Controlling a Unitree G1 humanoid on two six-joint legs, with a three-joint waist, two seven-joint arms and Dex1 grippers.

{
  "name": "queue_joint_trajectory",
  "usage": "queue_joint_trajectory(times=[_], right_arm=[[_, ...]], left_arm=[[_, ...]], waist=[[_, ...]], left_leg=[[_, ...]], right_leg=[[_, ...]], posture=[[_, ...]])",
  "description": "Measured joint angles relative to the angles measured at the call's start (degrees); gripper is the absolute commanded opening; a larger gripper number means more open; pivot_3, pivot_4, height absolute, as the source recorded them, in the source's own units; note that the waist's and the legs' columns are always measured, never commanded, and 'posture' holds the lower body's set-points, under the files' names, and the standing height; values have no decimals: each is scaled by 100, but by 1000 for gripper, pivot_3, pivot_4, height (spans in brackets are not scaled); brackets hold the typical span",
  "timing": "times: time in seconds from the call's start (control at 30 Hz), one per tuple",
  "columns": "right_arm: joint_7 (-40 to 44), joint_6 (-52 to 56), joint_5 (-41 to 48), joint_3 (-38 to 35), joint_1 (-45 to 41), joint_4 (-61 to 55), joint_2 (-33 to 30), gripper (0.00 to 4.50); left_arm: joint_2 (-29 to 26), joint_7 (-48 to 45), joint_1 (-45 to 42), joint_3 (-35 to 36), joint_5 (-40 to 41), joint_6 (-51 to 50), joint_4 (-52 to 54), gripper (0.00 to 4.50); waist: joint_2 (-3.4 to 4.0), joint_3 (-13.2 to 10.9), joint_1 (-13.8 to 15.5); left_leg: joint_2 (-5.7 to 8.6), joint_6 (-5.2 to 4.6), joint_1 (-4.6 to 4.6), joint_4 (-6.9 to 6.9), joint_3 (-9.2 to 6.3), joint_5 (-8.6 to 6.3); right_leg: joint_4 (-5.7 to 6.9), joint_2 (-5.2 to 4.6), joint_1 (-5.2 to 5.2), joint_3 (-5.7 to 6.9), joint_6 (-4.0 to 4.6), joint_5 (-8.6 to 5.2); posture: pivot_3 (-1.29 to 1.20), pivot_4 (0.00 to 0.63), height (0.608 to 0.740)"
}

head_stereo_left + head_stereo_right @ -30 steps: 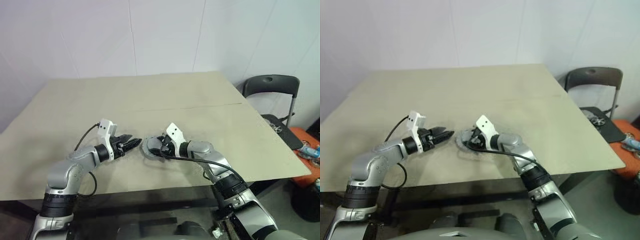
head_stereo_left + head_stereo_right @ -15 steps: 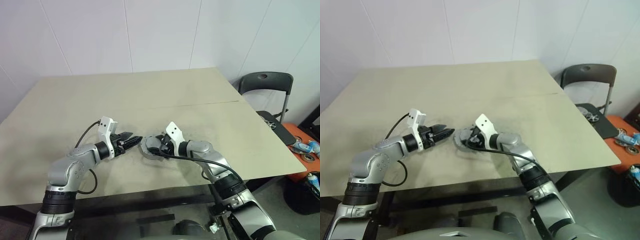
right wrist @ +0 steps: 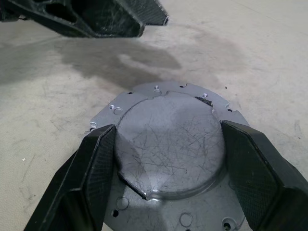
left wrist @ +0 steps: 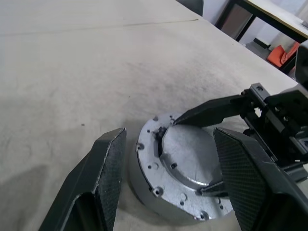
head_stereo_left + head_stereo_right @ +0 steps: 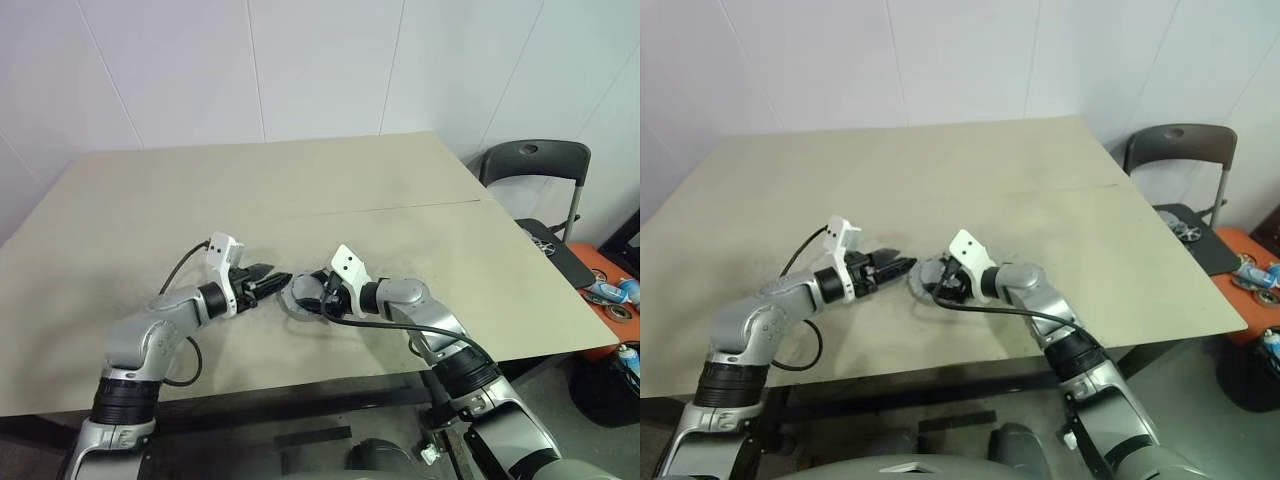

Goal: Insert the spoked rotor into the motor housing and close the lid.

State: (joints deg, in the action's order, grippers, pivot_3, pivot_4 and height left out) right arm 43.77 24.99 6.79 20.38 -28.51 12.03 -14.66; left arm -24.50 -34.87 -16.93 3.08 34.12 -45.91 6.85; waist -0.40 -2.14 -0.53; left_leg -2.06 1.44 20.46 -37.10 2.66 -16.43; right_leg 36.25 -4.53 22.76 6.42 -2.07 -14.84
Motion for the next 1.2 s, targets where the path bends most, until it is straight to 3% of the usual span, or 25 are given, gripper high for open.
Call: queue_joint_trajectory(times=[0.37, 0.47, 0.63, 1.17, 1.2], right_arm=[[-21, -1, -1, 29, -55, 104, 2, 3025], [-29, 2, -1, 43, -42, 102, -3, 3026], [-55, 8, 0, 37, -28, 85, -4, 3026], [-73, 46, 0, -68, 96, -19, -69, 3026], [-73, 46, 0, -71, 102, -19, -74, 3026]], left_arm=[[203, -136, -234, -366, -186, 41, -503, 3070], [293, -248, -301, -479, -347, 182, -915, 2488], [478, -357, -412, -451, -425, 268, -1227, 793], [717, -394, -590, -525, -744, 168, -1342, 793], [707, -402, -593, -573, -799, 195, -1349, 449]], waist=[[5, 2, -1], [6, 2, -1], [9, 4, -1], [11, 9, 105], [16, 13, 112]], left_leg=[[2, 0, -10, -7, -2, 0], [3, 0, -9, -7, -4, 1], [4, 0, -10, -9, -5, 0], [8, -2, -12, -8, -8, -1], [8, -2, -13, -8, -8, -1]], right_leg=[[-1, -1, -10, 0, -14, -1], [0, 0, -10, 1, -14, -1], [-1, -3, -12, 1, -16, 0], [-11, -7, -19, 3, -25, 4], [-11, -7, -20, 3, -25, 4]], posture=[[0, 0, 740], [0, 0, 740], [0, 0, 740], [0, 0, 740], [0, 0, 740]])
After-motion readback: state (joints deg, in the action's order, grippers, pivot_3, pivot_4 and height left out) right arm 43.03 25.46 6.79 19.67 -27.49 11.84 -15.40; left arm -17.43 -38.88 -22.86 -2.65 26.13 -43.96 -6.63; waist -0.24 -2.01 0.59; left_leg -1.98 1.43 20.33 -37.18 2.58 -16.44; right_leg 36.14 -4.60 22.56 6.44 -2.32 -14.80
